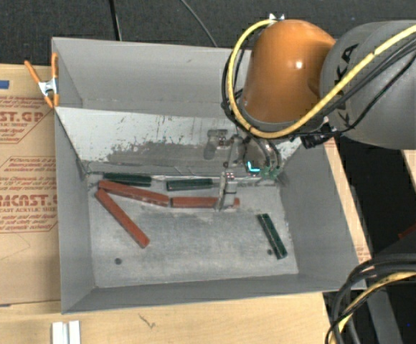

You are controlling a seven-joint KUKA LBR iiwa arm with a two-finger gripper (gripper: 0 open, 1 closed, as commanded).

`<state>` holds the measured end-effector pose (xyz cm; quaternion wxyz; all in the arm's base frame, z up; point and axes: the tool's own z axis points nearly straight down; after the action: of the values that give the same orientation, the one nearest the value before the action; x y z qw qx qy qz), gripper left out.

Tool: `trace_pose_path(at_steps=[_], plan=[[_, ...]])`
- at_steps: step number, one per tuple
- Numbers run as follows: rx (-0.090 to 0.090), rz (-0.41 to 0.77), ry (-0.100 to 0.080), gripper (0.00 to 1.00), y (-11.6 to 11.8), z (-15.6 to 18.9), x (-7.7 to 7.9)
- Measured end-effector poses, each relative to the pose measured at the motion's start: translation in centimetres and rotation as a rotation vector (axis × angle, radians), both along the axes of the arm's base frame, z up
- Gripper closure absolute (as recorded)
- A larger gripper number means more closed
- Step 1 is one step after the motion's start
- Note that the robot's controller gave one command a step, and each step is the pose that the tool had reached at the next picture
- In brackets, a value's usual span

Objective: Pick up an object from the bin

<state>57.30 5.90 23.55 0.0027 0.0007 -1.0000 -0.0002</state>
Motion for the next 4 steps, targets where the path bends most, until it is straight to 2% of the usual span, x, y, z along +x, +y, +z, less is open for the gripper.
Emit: trace_pose_path(at_steps=[1, 2, 3, 4], plan=[[0.001, -0.001, -0.008, 0.00, 0.0, 0.4, 0.2], [0.001, 0.282, -0.011, 1.00, -1.0, -16.0, 0.4], [0.002, 0.289, 0.002, 0.00, -1.1, -16.7, 0.1], [0.002, 0.289, 0.002, 0.00, -1.1, -16.7, 0.1]])
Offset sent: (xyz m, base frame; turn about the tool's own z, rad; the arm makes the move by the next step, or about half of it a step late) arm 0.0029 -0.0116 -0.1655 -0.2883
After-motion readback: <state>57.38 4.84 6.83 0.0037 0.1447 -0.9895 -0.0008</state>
